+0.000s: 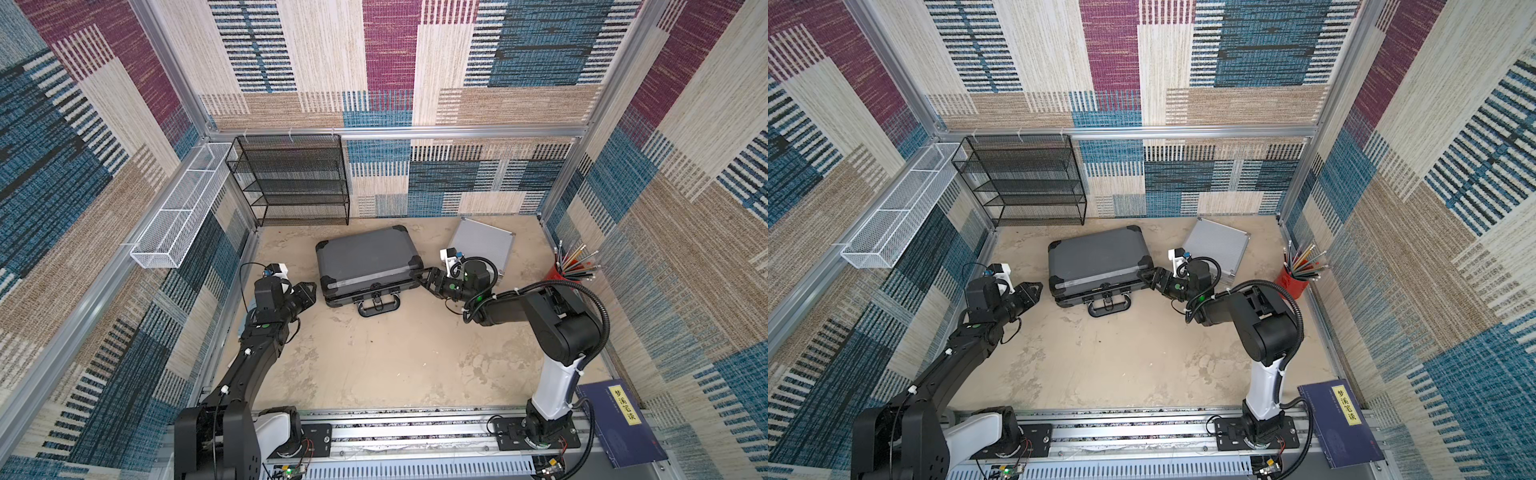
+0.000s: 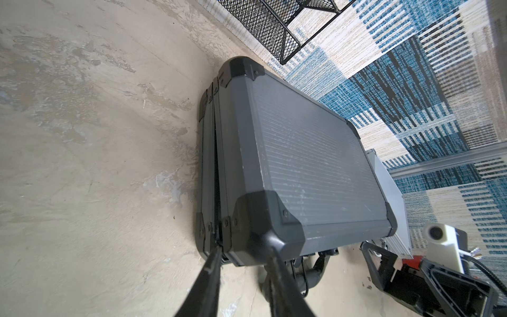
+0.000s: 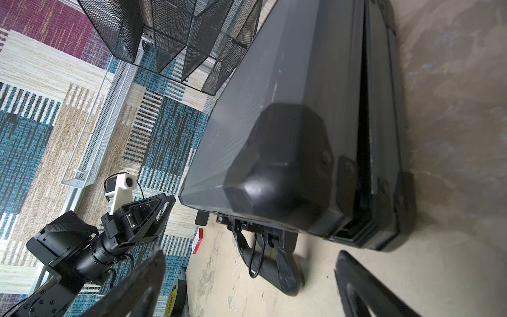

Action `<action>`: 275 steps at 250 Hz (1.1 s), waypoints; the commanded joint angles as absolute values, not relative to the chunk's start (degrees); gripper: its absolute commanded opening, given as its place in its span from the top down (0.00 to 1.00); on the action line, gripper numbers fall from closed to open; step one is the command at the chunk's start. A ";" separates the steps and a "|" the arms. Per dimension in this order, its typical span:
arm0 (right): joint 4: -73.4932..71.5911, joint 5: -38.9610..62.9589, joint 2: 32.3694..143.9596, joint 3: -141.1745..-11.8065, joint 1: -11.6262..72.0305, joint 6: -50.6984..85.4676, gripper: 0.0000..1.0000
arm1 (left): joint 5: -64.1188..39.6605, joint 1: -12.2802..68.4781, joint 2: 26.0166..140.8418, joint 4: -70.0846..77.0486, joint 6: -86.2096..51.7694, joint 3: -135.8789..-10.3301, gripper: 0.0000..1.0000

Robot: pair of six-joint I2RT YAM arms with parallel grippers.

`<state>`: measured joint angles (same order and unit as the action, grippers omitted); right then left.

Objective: Open the poker set cases
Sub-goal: Open the case lid on the poker set case.

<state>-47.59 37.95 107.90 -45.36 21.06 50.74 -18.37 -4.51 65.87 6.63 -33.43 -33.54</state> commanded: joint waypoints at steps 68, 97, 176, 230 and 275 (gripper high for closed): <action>-50.67 38.00 109.68 -47.97 21.04 51.56 0.03 | -18.99 -4.73 65.81 7.72 -34.29 -33.53 0.69; -51.66 38.28 110.39 -48.76 21.05 52.27 0.03 | -19.03 -4.75 65.74 7.54 -34.13 -33.55 0.69; -50.49 38.11 108.71 -52.18 21.06 52.69 0.07 | -18.77 -4.81 64.97 6.35 -33.32 -34.38 0.69; -49.51 38.10 108.79 -55.79 21.01 52.60 0.11 | -18.63 -4.92 64.01 5.42 -32.62 -34.54 0.69; -46.58 37.17 109.00 -60.06 21.02 51.16 0.14 | -18.68 -4.90 63.11 2.98 -30.52 -35.56 0.69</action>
